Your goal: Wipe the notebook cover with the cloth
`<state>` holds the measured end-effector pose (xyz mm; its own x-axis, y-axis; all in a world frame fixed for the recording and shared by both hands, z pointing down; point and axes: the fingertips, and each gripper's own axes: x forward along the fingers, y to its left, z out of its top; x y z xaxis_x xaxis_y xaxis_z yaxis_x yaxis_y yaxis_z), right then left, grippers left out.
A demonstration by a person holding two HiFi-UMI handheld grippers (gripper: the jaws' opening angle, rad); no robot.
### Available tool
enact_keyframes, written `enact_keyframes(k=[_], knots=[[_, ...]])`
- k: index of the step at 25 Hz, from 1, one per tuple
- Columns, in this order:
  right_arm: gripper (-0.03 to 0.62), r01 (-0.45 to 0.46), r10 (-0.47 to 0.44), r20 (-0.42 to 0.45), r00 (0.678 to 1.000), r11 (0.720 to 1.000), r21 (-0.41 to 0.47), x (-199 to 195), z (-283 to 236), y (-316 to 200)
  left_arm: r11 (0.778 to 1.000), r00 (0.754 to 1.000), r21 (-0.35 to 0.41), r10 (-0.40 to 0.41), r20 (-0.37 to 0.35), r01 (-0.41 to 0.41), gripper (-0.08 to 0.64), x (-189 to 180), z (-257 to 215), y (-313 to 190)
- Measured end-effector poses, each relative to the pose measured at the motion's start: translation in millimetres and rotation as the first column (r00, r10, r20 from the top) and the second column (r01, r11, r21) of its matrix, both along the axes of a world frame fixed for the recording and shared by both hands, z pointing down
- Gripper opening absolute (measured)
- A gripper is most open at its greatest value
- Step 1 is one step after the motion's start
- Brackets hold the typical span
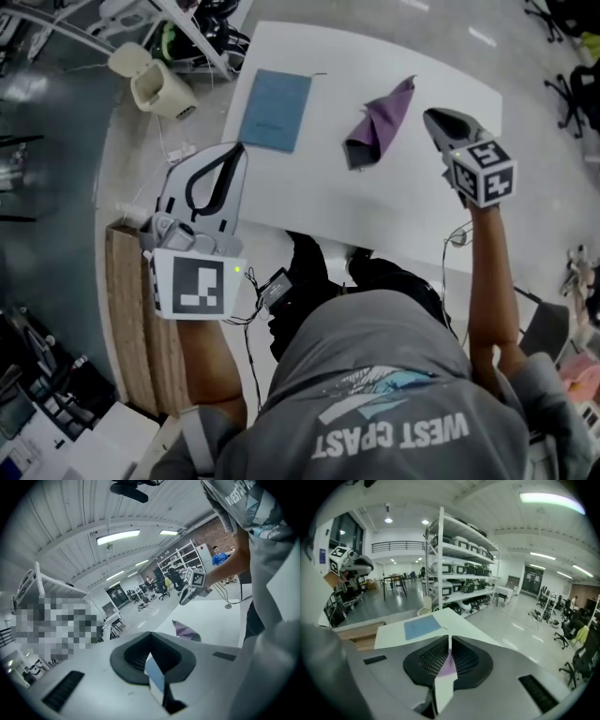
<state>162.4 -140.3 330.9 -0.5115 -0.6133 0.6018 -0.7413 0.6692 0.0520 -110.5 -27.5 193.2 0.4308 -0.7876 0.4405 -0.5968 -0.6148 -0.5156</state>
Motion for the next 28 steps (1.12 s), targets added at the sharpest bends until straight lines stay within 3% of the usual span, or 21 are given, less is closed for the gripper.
enact_keyframes(k=[5, 9, 13, 18, 28], knots=[[0.035, 0.17, -0.182, 0.061, 0.981, 0.971, 0.166, -24, -97, 48, 0.998, 1.0, 0.06, 0.017, 0.017, -0.018, 0.0, 32, -35, 27], [0.031, 0.283, -0.313, 0.074, 0.947, 0.919, 0.275, -39, -158, 88, 0.994, 0.999, 0.107, 0.012, 0.038, -0.016, 0.0, 52, -58, 46], [0.029, 0.377, -0.41, 0.028, 0.912, 0.863, 0.337, -49, -197, 129, 0.99, 0.999, 0.14, -0.005, 0.042, -0.001, 0.0, 65, -75, 70], [0.029, 0.431, -0.469, 0.013, 0.883, 0.821, 0.374, -51, -225, 167, 0.988, 0.998, 0.15, -0.036, 0.043, 0.029, 0.0, 78, -80, 94], [0.029, 0.459, -0.496, 0.001, 0.868, 0.803, 0.38, -29, -240, 182, 0.987, 0.995, 0.141, -0.088, 0.039, 0.081, 0.0, 94, -78, 109]])
